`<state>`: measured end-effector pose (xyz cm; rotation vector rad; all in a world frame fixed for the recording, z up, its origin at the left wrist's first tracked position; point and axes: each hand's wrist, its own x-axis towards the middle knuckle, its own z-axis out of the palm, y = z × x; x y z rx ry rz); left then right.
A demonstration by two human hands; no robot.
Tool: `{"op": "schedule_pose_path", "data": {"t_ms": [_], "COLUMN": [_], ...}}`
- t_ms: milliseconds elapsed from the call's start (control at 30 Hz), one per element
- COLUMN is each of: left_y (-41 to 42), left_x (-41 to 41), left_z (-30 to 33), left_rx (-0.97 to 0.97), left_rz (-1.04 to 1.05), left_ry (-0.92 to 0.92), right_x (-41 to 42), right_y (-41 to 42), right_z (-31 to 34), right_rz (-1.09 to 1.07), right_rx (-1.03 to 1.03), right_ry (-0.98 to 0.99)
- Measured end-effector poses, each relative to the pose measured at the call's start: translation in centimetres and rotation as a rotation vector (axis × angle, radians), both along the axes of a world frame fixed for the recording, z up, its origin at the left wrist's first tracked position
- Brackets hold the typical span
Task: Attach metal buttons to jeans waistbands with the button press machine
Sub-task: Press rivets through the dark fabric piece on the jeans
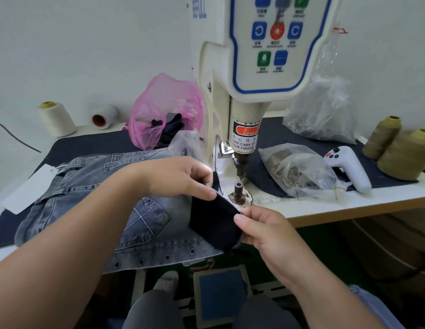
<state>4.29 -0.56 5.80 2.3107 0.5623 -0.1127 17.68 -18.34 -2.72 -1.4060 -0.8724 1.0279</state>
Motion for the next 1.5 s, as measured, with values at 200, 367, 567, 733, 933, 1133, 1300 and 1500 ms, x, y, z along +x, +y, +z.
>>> {"op": "schedule_pose_path", "data": {"t_ms": [200,367,567,733,933,1133,1300,1500], "left_y": [0.1,0.9,1.5,1.1,1.1,0.9,0.8,0.5], "left_x": [2.2,3.1,3.7,3.5,3.6,3.4,3.4,3.5], "left_z": [-1.2,-2.4,-4.4,-5.6,-6.4,-6.8,-7.2,-7.6], "left_rx": [0.009,0.001,-0.133,-0.280,-0.267,-0.327,-0.351,-0.366], "left_rz": [0.100,0.241,0.381,0.391,0.428,0.446,0.462,0.479], "left_ry": [-0.120,-0.255,-0.349,-0.424,-0.425,-0.476,-0.504,-0.555], "right_x": [2.6,5.2,5.8,5.7,5.9,6.1,5.5,5.5], "right_y": [0.9,2.4,4.0,4.2,4.3,4.7,5.0,4.7], "right_z": [0.9,2.1,1.7,0.4,-1.0,-1.3,-1.5,-1.6], "right_rz": [0.010,-0.045,-0.069,-0.105,-0.096,-0.100,-0.170,-0.121], "right_rx": [0.020,0.074,0.108,0.157,0.227,0.232,0.287,0.314], "right_ry": [0.155,0.153,0.220,0.265,0.353,0.268,0.291,0.307]}}
